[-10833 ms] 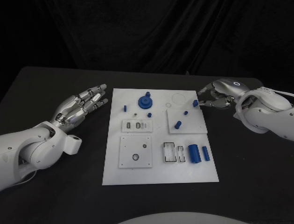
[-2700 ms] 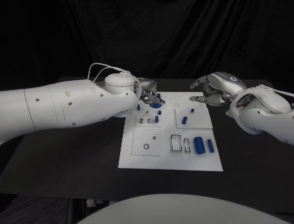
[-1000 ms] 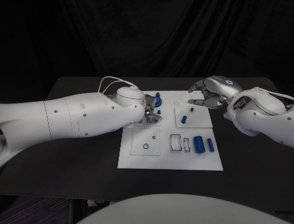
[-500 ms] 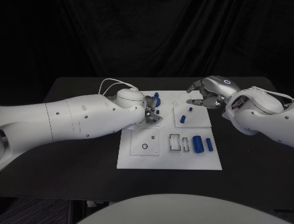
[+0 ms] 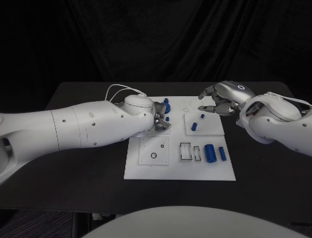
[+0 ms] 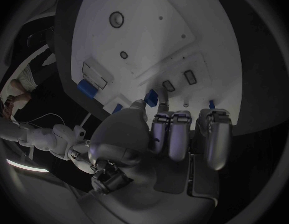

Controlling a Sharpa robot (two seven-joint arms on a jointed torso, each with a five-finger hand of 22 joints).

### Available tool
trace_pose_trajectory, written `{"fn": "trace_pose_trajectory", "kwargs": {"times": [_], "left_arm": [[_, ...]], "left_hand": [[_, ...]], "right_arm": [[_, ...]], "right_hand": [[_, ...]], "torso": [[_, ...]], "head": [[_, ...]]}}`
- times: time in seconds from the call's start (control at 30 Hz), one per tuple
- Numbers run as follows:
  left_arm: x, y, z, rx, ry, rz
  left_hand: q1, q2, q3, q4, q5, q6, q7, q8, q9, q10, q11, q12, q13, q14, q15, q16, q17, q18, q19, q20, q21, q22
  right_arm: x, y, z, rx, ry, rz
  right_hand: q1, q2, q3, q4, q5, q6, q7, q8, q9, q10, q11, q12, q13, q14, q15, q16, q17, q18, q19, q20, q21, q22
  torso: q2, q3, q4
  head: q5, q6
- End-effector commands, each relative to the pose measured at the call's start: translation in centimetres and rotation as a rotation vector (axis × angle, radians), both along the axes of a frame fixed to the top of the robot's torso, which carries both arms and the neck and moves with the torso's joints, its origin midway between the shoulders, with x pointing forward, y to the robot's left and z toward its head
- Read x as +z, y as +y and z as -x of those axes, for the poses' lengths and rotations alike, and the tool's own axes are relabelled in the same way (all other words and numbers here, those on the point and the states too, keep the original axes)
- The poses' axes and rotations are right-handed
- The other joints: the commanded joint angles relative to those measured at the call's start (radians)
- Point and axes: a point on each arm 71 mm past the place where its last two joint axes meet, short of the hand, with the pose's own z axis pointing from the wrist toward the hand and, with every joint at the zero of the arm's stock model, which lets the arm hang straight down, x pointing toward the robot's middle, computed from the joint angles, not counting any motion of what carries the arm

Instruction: Assemble the parts on the task board

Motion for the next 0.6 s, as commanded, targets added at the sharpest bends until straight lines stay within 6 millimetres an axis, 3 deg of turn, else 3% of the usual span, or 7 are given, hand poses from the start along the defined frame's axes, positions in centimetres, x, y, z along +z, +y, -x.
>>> {"fn": "trace_pose_trajectory", "kwargs": {"times": [0.03, 0.3, 0.4, 0.47, 0.53, 0.57, 0.6], "left_arm": [[-0.13, -0.21, -0.03, -0.011, 0.000, 0.016], [-0.32, -0.07, -0.13, -0.013, 0.000, 0.026], [-0.32, -0.05, -0.11, -0.017, -0.004, 0.037], [-0.30, -0.05, -0.07, -0.019, -0.006, 0.043], [-0.28, -0.06, -0.03, -0.021, -0.008, 0.049], [-0.27, -0.06, -0.01, -0.022, -0.009, 0.052], [-0.25, -0.04, 0.02, -0.022, -0.011, 0.055]], "left_hand": [[0.014, -0.004, 0.016, 0.000, 0.013, 0.010, -0.002, -0.006, 0.007, 0.104, -0.001, -0.001, 0.261, 0.105, 0.002, 0.003, 0.263, 0.003, 0.026, 0.005, -0.004, 0.179], [0.055, -0.044, 0.109, -0.006, 0.020, 0.022, -0.012, -0.017, 0.040, 0.104, -0.009, -0.001, 0.261, 0.105, -0.006, 0.003, 0.263, 0.003, 0.028, -0.002, -0.005, 0.182], [0.060, -0.105, 0.248, 0.001, -0.013, 0.030, -0.016, -0.027, 0.075, 0.104, -0.015, -0.001, 0.261, 0.105, -0.011, 0.003, 0.263, 0.003, 0.029, -0.008, -0.006, 0.184], [0.027, -0.148, 0.355, 0.004, -0.028, 0.038, -0.016, -0.038, 0.096, 0.104, -0.012, -0.001, 0.261, 0.105, -0.011, 0.003, 0.263, 0.003, 0.029, -0.009, -0.007, 0.186], [0.018, -0.167, 0.393, -0.002, -0.033, 0.041, -0.017, -0.040, 0.105, 0.104, -0.014, -0.001, 0.261, 0.105, -0.011, 0.003, 0.263, 0.003, 0.029, -0.008, -0.008, 0.186], [0.005, -0.191, 0.453, -0.007, -0.040, 0.046, -0.018, -0.044, 0.118, 0.104, -0.016, -0.001, 0.261, 0.105, -0.011, 0.003, 0.263, 0.003, 0.030, -0.008, -0.008, 0.188], [-0.003, -0.199, 0.476, -0.010, -0.042, 0.049, -0.017, -0.046, 0.124, 0.104, -0.015, -0.001, 0.261, 0.105, -0.012, 0.003, 0.263, 0.003, 0.031, -0.009, -0.008, 0.188]], "right_arm": [[-0.16, -0.03, 0.02, -0.012, 0.009, 0.010], [-0.17, -0.02, 0.04, -0.011, 0.006, 0.016], [-0.17, -0.02, 0.02, -0.011, 0.006, 0.017], [-0.18, -0.02, 0.01, -0.012, 0.006, 0.017], [-0.18, -0.03, 0.01, -0.012, 0.007, 0.018], [-0.19, -0.03, 0.01, -0.012, 0.007, 0.018], [-0.19, -0.03, 0.01, -0.013, 0.007, 0.018]], "right_hand": [[0.009, 0.004, 0.001, -0.007, 0.005, 0.005, 0.001, 0.007, -0.001, 0.007, 0.007, -0.003, 0.134, 0.054, 0.007, -0.007, -0.002, 0.015, 0.000, 0.010, -0.003, 0.121], [0.009, 0.005, 0.001, -0.008, 0.007, 0.006, 0.001, 0.007, -0.002, 0.006, 0.008, -0.003, 0.133, 0.054, 0.008, -0.007, -0.003, 0.015, 0.000, 0.010, -0.004, 0.121], [0.010, 0.006, 0.002, -0.008, 0.010, 0.008, 0.001, 0.008, -0.002, 0.007, 0.008, -0.003, 0.134, 0.053, 0.008, -0.008, -0.003, 0.016, -0.001, 0.010, -0.005, 0.120], [0.010, 0.006, 0.002, -0.008, 0.010, 0.008, 0.001, 0.008, -0.002, 0.007, 0.008, -0.003, 0.134, 0.053, 0.008, -0.008, -0.003, 0.016, -0.001, 0.010, -0.005, 0.120], [0.011, 0.006, 0.002, -0.009, 0.011, 0.008, 0.001, 0.008, -0.002, 0.006, 0.008, -0.003, 0.133, 0.053, 0.008, -0.009, -0.004, 0.016, -0.001, 0.010, -0.005, 0.120], [0.011, 0.006, 0.002, -0.009, 0.011, 0.008, 0.001, 0.008, -0.002, 0.006, 0.008, -0.003, 0.133, 0.053, 0.008, -0.009, -0.004, 0.016, -0.001, 0.010, -0.005, 0.120], [0.011, 0.006, 0.002, -0.009, 0.011, 0.008, 0.001, 0.008, -0.002, 0.006, 0.008, -0.003, 0.133, 0.053, 0.008, -0.009, -0.004, 0.016, -0.001, 0.010, -0.005, 0.120]], "torso": [[0.000, 0.0006, 0.0003], [0.000, 0.0005, 0.0006], [-0.001, 0.0007, 0.0009], [0.000, 0.0004, 0.0005], [0.000, 0.0005, -0.0008], [0.000, 0.0006, -0.0012], [0.000, 0.0005, -0.0009]], "head": [[-0.004, 0.000], [-0.008, 0.000], [-0.010, 0.000], [-0.009, 0.000], [-0.006, 0.000], [-0.005, 0.000], [-0.005, 0.000]]}}
